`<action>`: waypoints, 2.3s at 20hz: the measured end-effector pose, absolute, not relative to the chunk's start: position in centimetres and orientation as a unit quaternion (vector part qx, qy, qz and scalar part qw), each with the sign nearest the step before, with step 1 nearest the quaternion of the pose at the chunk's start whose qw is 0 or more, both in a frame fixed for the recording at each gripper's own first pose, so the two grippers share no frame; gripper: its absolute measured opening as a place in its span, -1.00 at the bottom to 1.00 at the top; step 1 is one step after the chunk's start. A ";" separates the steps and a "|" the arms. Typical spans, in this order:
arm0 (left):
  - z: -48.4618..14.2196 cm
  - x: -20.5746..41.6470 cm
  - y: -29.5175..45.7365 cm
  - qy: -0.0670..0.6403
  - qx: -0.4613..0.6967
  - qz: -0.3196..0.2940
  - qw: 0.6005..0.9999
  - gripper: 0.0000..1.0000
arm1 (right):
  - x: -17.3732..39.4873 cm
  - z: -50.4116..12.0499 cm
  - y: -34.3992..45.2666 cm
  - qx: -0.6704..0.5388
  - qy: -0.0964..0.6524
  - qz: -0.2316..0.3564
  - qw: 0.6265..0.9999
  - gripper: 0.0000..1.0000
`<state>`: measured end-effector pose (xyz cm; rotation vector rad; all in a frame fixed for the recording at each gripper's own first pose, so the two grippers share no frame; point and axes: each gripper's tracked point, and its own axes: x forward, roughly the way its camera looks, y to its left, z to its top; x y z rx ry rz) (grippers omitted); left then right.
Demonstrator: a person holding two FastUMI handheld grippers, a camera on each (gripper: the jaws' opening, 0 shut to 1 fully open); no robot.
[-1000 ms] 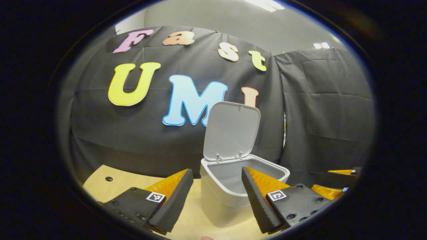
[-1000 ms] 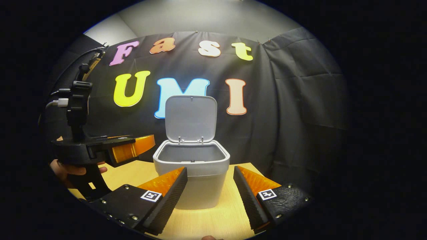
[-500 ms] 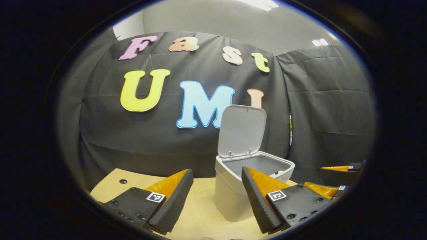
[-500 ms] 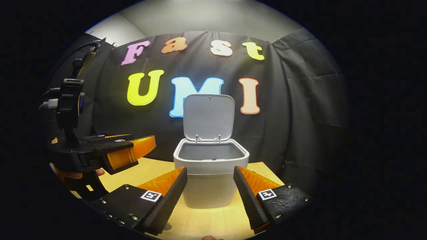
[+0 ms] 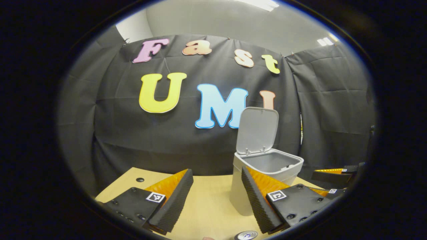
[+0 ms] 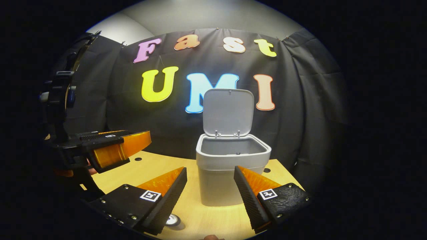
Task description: Press the lid of the desktop garbage bin to open it, pick up the crumpled paper on the desktop and throw it into the bin, then pick up the pop can on the desktop and drop it into the bin, and finally close the garbage bin lid.
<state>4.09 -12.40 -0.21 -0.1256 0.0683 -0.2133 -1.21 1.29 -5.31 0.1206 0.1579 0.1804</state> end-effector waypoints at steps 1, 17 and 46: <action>-0.3 3.9 -12.0 0.035 -0.062 -0.103 0.992 1.00 | -1.3 -5.6 1.8 0.062 0.082 0.098 0.990 0.82; -1.2 0.6 -7.8 0.045 -0.061 -0.064 0.995 1.00 | -4.0 -14.7 10.5 0.075 0.223 0.206 0.950 0.84; -3.0 1.1 -8.0 0.065 -0.071 -0.070 0.993 1.00 | -4.8 -21.1 11.2 0.048 0.326 0.234 0.915 0.68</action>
